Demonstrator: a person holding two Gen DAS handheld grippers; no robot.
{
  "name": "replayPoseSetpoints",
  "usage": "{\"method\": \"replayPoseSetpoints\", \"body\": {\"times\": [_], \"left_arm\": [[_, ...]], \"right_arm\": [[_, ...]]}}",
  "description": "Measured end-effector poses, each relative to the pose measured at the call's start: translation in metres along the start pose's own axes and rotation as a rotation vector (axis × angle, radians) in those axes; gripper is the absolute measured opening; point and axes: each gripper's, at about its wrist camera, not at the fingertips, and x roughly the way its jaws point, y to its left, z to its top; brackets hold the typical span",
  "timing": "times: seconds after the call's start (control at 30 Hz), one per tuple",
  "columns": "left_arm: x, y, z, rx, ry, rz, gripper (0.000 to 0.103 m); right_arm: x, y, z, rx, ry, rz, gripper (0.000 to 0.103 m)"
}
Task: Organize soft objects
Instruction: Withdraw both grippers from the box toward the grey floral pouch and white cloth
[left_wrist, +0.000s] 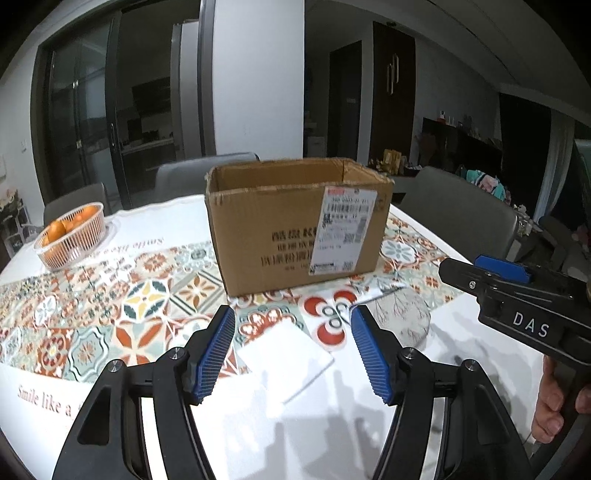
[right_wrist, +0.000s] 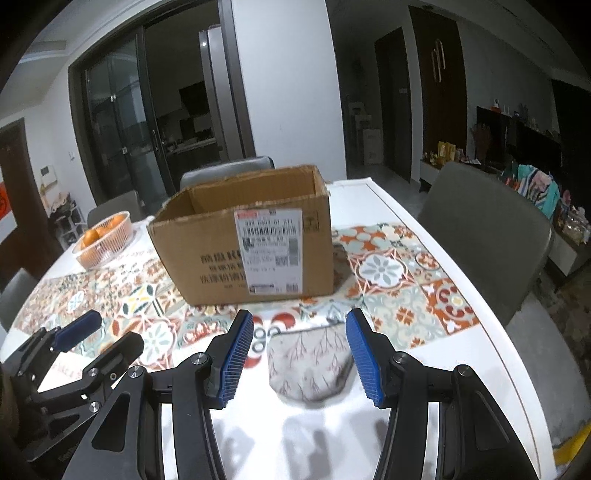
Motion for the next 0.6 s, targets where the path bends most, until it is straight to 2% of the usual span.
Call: {"method": "replayPoseSetpoints", "body": {"times": [0.4,0.6], "left_arm": [[0.018,-0.004,-0.025,0.017,0.079,0.024,0.067],[0.036,-0.004,-0.033,0.001,0.135,0.004,0.067]], "right_arm": [[0.013,-0.004,-0.027,-0.005,0.057,-0.013,0.054],[0.026,-0.008,-0.035,0.006,0.088,-0.008,0.054]]}}
